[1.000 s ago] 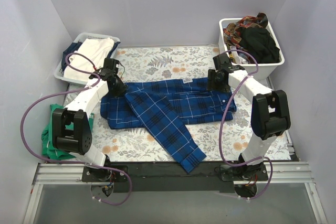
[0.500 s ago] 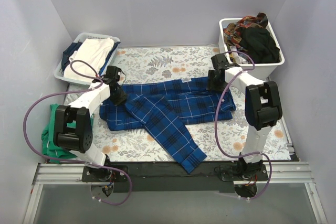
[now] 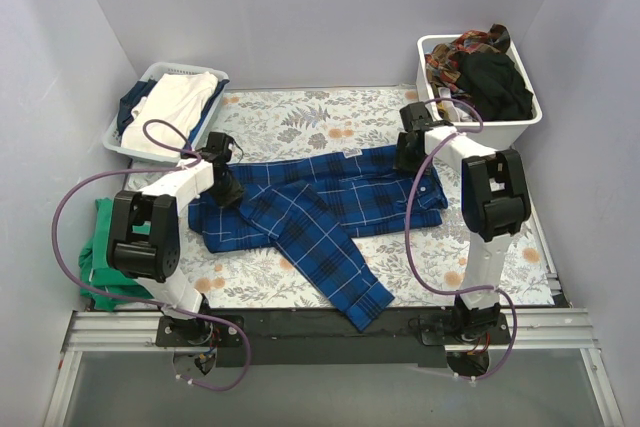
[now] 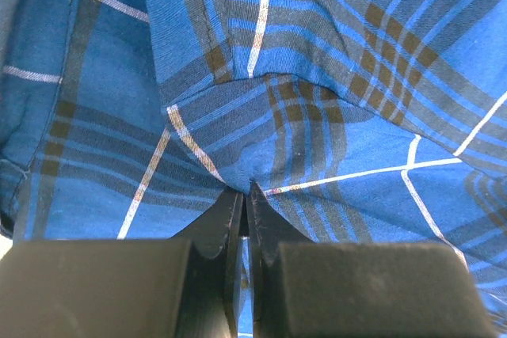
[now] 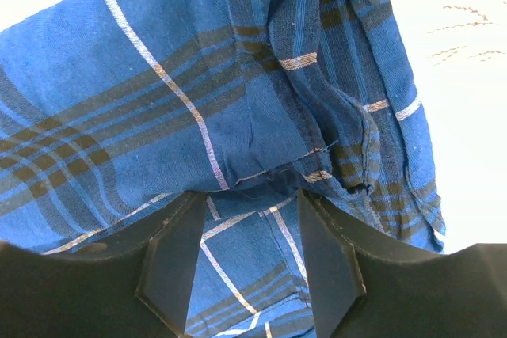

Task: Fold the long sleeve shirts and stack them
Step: Fold the shirt

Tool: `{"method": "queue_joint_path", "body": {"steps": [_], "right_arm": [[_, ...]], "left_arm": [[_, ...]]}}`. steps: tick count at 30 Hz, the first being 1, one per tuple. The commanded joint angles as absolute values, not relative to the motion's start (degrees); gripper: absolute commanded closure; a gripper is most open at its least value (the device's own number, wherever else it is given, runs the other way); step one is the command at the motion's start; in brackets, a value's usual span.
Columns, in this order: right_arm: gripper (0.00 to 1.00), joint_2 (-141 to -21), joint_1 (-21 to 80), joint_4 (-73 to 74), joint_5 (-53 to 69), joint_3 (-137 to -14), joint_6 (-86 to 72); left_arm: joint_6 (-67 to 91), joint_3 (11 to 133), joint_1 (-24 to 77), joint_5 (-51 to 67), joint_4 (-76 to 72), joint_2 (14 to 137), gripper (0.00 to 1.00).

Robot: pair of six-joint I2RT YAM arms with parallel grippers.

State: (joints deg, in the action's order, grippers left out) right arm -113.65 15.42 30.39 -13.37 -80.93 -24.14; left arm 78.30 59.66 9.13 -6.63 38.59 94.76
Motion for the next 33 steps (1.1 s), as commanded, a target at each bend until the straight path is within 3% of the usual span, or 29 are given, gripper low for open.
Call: {"method": "queue_joint_path", "body": {"steps": [1, 10, 18, 22, 23, 24, 27, 33], "right_arm": [[0.43, -112.86, 15.38, 28.56, -14.85, -79.03, -25.93], [0.43, -103.45, 15.12, 26.02, -18.10, -61.63, -27.86], [0.43, -99.94, 14.15, 26.10, -19.33, -60.55, -27.34], [0.43, -94.93, 14.85, 26.10, -19.34, -63.98, -25.41], [0.42, -93.01, 15.03, 26.19, -18.99, -64.77, -24.44], [0.41, -92.12, 15.46, 26.10, -18.64, -66.60, -23.91], [0.40, -90.53, 16.34, 26.19, -17.84, -70.47, -22.33], [0.39, -97.19, 17.84, 26.10, -13.28, -78.56, -18.81]], "left_arm": [[76.55, 59.15, 8.88, -7.47, 38.93, 95.36, 1.00], [76.47, 55.46, 7.48, -7.73, 38.32, 94.31, 1.00], [75.32, 55.81, 5.89, -6.68, 37.62, 93.17, 0.99], [74.62, 59.58, 5.89, -6.94, 39.19, 90.97, 0.77], [74.62, 60.72, 5.89, -6.86, 39.55, 89.57, 0.68], [74.53, 62.73, 5.89, -6.77, 39.72, 88.95, 0.52], [74.36, 66.87, 5.89, -5.89, 39.82, 86.93, 0.33], [73.56, 71.71, 5.89, -1.59, 35.69, 89.64, 0.28]]}}
